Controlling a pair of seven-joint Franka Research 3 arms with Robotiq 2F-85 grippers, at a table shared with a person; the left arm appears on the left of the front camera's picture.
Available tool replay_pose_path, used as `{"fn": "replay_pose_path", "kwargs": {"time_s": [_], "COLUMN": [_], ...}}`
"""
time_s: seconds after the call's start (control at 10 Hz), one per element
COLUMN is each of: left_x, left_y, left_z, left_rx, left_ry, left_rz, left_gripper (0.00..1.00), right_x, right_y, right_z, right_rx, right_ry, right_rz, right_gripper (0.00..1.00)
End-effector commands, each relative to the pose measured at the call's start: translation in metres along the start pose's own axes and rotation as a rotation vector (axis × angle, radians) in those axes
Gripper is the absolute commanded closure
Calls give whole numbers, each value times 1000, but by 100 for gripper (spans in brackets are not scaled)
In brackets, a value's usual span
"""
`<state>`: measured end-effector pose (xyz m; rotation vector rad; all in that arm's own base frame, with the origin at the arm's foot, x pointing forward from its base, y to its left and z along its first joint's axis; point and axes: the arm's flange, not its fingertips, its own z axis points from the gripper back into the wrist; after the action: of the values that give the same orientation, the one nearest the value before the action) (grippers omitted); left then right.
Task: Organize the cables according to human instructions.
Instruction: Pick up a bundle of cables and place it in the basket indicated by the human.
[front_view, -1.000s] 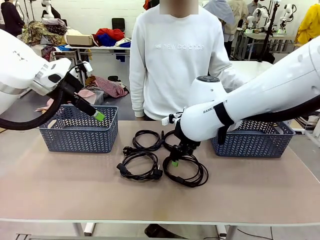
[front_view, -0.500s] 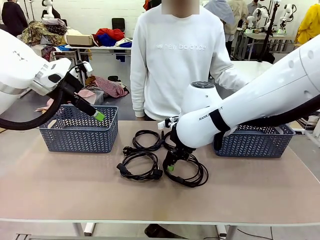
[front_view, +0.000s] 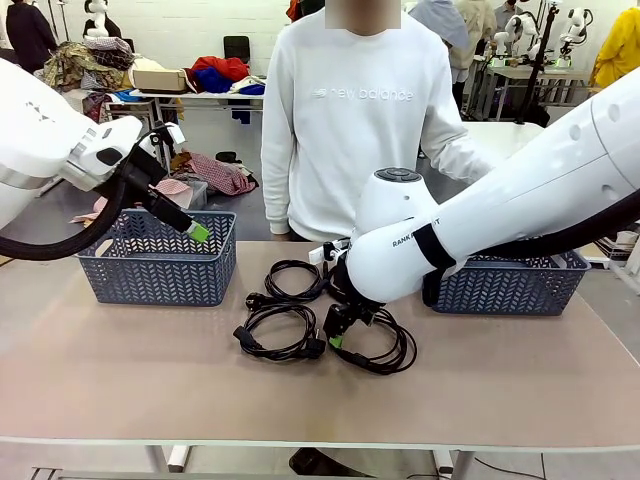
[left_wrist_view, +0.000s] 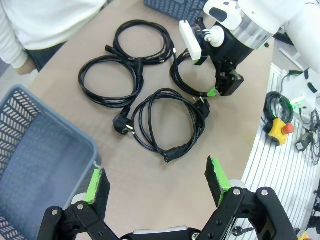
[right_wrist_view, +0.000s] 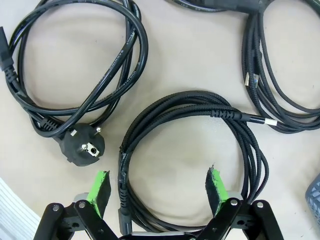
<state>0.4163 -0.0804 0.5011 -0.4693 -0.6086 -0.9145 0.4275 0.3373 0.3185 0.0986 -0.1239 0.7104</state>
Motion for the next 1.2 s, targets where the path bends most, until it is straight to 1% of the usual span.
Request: {"fn": "replay_pose_path", "kwargs": {"time_s": [0.0, 1.1], "left_x": [-2, -2], "left_y": [0, 0], "left_z": [0, 0], "left_rx": [-17, -17], "left_ry": [-25, -25], "left_rz": [-16, -16], "left_gripper": [0, 0], "right_x": [2, 13], "right_y": [7, 9], "right_z": [-5, -25], "right_rx": [-34, -77], "right_ry": [3, 84], "right_rz": [-22, -24], "right_gripper": [0, 0]}}
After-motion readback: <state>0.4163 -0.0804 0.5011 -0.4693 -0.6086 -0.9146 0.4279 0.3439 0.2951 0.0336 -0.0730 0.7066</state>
